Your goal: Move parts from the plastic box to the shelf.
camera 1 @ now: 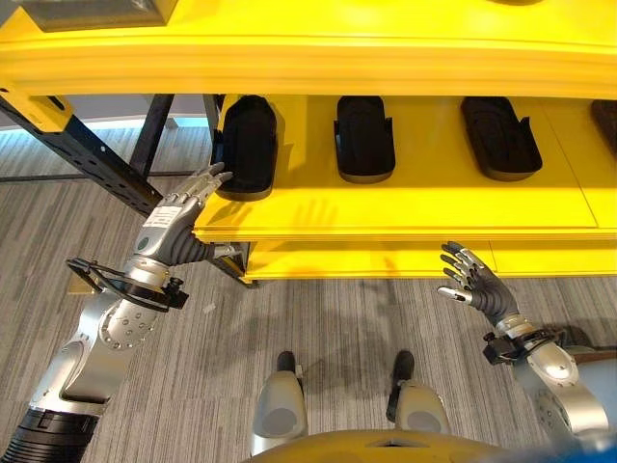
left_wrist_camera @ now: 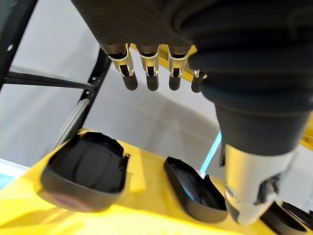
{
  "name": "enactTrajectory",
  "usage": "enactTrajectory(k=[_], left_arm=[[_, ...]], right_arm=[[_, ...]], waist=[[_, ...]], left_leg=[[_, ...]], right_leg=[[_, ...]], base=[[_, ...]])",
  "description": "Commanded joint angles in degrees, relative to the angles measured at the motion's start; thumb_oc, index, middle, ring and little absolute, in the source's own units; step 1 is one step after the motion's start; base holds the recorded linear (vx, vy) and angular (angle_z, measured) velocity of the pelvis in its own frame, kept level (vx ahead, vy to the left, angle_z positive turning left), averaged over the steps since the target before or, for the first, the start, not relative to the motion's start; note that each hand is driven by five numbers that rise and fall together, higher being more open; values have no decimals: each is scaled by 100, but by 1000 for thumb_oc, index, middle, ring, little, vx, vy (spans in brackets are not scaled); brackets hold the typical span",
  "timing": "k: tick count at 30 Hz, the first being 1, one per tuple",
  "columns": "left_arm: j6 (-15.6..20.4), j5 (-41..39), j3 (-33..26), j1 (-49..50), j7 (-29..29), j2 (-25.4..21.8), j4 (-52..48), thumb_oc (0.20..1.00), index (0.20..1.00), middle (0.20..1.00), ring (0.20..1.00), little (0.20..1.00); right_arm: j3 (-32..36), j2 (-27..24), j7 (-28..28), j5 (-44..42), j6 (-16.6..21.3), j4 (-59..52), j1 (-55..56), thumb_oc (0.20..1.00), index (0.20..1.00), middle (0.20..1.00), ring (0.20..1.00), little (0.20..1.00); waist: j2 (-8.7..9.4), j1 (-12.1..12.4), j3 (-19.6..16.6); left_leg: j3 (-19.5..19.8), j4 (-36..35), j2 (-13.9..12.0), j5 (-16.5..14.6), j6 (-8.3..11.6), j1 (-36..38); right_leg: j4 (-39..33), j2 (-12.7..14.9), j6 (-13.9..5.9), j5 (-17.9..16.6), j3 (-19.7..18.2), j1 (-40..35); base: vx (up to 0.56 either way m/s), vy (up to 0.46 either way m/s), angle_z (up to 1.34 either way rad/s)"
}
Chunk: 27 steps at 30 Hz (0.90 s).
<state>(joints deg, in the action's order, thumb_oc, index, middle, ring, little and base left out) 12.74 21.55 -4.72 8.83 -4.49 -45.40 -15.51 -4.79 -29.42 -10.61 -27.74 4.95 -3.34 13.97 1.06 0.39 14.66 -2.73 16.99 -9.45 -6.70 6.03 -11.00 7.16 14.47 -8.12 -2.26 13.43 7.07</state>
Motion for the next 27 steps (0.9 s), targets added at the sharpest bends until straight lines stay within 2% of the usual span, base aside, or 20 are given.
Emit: enactTrajectory(k=[1, 12, 27], left_arm=[[152, 38, -47, 124, 58, -59, -281, 1000, 1000, 1000, 1000, 1000], [10, 113, 173, 57, 239, -13, 58, 1000, 1000, 1000, 1000, 1000], [-141, 99, 739, -461, 467, 58, 827, 1000, 1000, 1000, 1000, 1000]], right_arm=[[132, 11, 79, 138, 276, -493, 44, 1000, 1000, 1000, 1000, 1000], [180, 14, 153, 133, 231, -539, 32, 1000, 1000, 1000, 1000, 1000], [95, 56, 123, 34, 115, -597, -23, 1000, 1000, 1000, 1000, 1000]], waist=[[156, -27, -229], [148, -87, -167], [82, -162, -255]], left_leg=[[8, -108, -214, 317, -22, -161], [8, -18, -235, 308, -21, -202], [-23, -49, -236, 326, 19, -115]], right_leg=[[266, 395, -404, 204, -37, -233], [397, 358, -398, 253, -129, -141], [466, 369, -377, 304, -192, -188]], base=[[0, 0, 0], [0, 0, 0], [0, -1, 0]])
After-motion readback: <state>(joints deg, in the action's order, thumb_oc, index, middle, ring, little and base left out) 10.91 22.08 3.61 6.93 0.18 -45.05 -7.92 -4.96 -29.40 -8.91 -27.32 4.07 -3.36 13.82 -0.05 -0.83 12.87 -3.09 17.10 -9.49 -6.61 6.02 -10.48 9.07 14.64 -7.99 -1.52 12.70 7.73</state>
